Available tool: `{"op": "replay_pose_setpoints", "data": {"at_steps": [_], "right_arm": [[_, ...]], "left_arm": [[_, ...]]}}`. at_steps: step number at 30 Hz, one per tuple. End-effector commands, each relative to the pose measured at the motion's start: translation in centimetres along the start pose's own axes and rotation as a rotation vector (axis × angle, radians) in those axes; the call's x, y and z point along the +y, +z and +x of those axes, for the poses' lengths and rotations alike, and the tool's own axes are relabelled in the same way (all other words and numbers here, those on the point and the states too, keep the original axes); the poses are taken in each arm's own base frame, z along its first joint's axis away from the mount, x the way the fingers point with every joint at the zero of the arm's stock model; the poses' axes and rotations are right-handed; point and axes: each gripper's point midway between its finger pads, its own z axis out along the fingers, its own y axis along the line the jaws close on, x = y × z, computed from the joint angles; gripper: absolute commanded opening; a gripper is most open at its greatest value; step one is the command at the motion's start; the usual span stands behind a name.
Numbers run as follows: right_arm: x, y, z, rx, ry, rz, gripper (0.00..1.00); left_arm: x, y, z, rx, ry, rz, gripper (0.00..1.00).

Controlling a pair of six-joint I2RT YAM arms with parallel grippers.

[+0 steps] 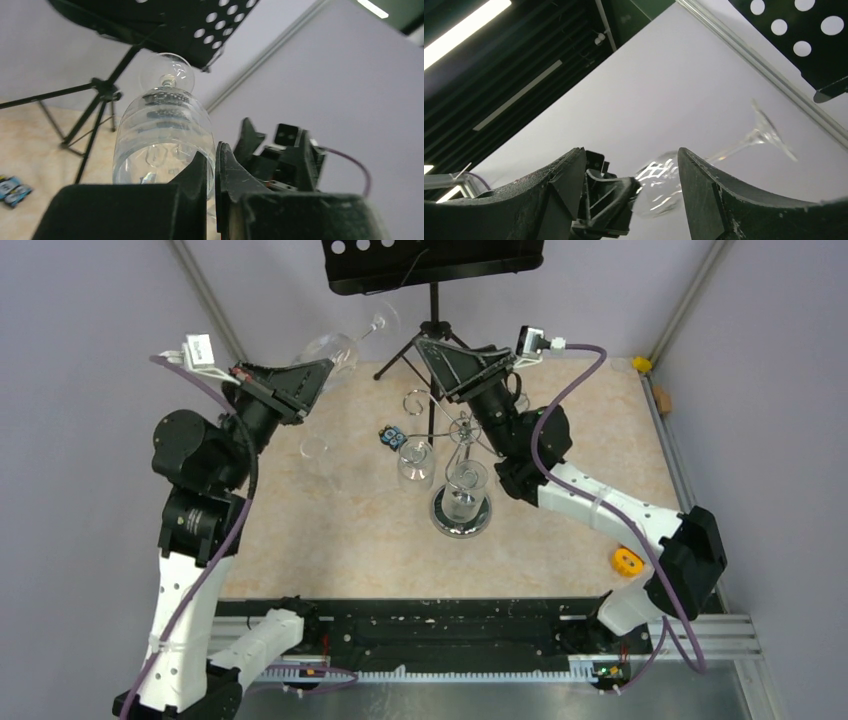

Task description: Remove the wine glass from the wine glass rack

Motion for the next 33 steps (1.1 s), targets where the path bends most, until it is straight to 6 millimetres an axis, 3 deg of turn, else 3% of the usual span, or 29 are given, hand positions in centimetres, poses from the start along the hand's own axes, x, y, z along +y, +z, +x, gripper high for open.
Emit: {"op": "replay_pose_setpoints", "data": {"at_steps": [1,10,16,19,28,33], "right_arm": [[3.2,-0.1,-0.9,0.074,0.022,-0.077,0.68],[5.1,-1.4,0.8,0.273,-0.159,-0.108,0.71],[4.7,-3.8,1.4,0.456,-0.364,-0.021,0.71],[4.2,-5.5,0.5,0.499,-0.469,0.049,0.71],[3.7,-11.4,-5.7,0.468,-0.730,0.311,0.73],[1.7,-15.1,-6.9,0.507,-0.790,0.455,0.75]], "left_arm": [[3.9,-0.3,0.3,0.032,0.171,-0.172,0.00],[11.3,-1.3,3.2,0.267,0.389,-0.447,0.00],[15.6,-1.6,6.7,0.528,0.451,-0.563,0.00],[17.3,-1.4,8.5,0.627,0.468,-0.591,0.00],[21.6,-0.3,13.7,0.848,0.486,-0.631,0.00],[23.6,-0.1,15.8,0.933,0.475,-0.644,0.00]]}}
